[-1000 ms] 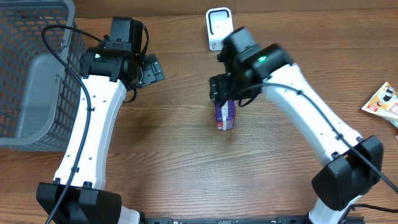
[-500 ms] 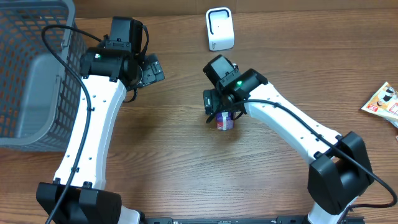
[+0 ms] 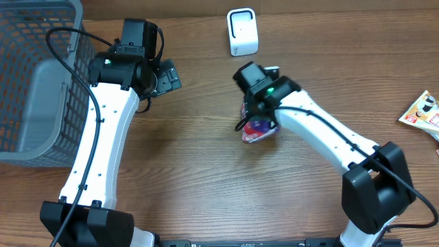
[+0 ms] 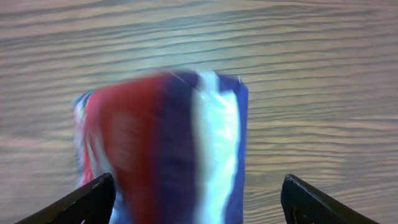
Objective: Scan the item barcode
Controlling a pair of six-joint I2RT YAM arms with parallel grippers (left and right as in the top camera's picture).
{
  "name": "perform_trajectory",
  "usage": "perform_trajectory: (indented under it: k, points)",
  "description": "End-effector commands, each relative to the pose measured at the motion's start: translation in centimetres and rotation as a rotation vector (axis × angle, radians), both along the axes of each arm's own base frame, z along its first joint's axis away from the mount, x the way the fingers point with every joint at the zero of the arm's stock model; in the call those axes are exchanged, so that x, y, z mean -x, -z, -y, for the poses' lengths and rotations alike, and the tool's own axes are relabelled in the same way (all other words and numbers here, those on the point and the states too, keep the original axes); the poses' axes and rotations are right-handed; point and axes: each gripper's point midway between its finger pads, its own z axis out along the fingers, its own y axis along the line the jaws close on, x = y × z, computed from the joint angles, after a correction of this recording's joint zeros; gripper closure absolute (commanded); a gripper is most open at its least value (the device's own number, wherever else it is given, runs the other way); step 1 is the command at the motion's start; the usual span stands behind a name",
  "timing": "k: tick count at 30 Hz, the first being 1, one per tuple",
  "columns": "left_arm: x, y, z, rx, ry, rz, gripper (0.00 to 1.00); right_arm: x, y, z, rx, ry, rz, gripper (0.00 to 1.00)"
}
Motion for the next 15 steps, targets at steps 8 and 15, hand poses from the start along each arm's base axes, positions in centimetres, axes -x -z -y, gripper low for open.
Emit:
perform_trajectory:
  k: [8,15]
  points:
    - [-0.2,0.0,-0.4,-0.006,-0.03,0.004,0.0,-1.3,0.6,2.7,-0.085,0.014,-0.06,0.09]
    - [-0.2,0.0,-0.4,-0.007,-0.03,0.004,0.0,-2.3,0.8,5.9,-0.141,0.109,-0.078,0.05]
